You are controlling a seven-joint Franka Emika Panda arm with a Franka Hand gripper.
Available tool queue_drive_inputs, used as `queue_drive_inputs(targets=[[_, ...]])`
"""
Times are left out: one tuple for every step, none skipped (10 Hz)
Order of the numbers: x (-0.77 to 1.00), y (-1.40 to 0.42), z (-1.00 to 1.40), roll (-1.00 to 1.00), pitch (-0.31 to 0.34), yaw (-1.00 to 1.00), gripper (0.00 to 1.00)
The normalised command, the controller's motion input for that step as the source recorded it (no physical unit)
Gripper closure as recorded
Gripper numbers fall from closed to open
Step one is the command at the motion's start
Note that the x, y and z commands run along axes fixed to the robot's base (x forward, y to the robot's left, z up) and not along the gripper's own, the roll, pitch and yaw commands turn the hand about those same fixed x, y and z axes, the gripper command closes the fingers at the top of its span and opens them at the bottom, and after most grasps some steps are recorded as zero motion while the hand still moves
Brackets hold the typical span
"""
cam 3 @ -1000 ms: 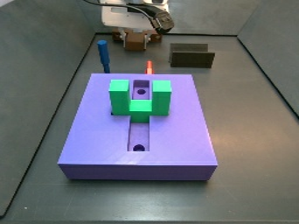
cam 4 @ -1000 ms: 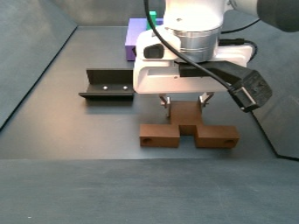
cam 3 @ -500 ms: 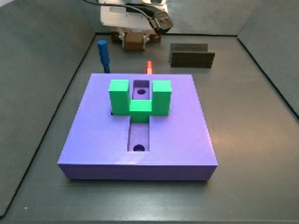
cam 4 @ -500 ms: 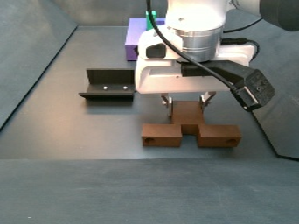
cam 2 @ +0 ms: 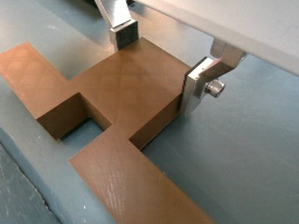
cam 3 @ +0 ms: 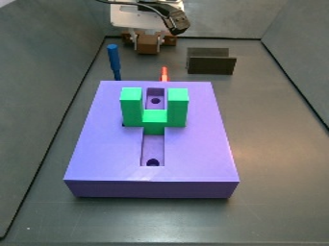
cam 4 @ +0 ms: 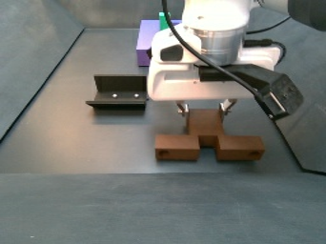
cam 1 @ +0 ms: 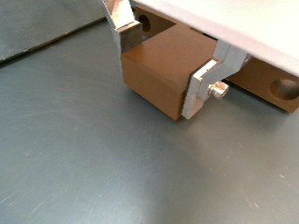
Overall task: Pick up the brown object. Move up. Place the brown object on the fixture. Regrasp the brown object. Move to above the board. Insert the brown object.
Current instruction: Pick up the brown object, then move up, then place the brown object on the fixture.
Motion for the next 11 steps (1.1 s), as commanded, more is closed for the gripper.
queue_drive_inputs(targets=[[0.0, 0.0, 0.0, 0.0, 0.0, 0.0, 1.0], [0.0, 0.0, 0.0, 0.0, 0.0, 0.0, 1.0], [0.0, 0.0, 0.0, 0.0, 0.0, 0.0, 1.0], [0.0, 0.0, 0.83, 0.0, 0.0, 0.0, 1.0], [-0.03, 0.02, 0.81, 0.0, 0.017, -0.05, 1.0], [-0.07, 0.0, 0.55, 0.03, 0.03, -0.05, 1.0], [-0.04, 0.0, 0.26, 0.06, 0.011, -0.03, 1.0], [0.05, 0.0, 0.0, 0.0, 0.0, 0.0, 1.0], [0.49, -0.02, 0.07, -0.25, 0.129, -0.26, 1.0], [0.72, 0.0, 0.27, -1.0, 0.0, -0.39, 1.0], [0.61, 0.0, 0.33, -1.0, -0.08, -0.35, 1.0]])
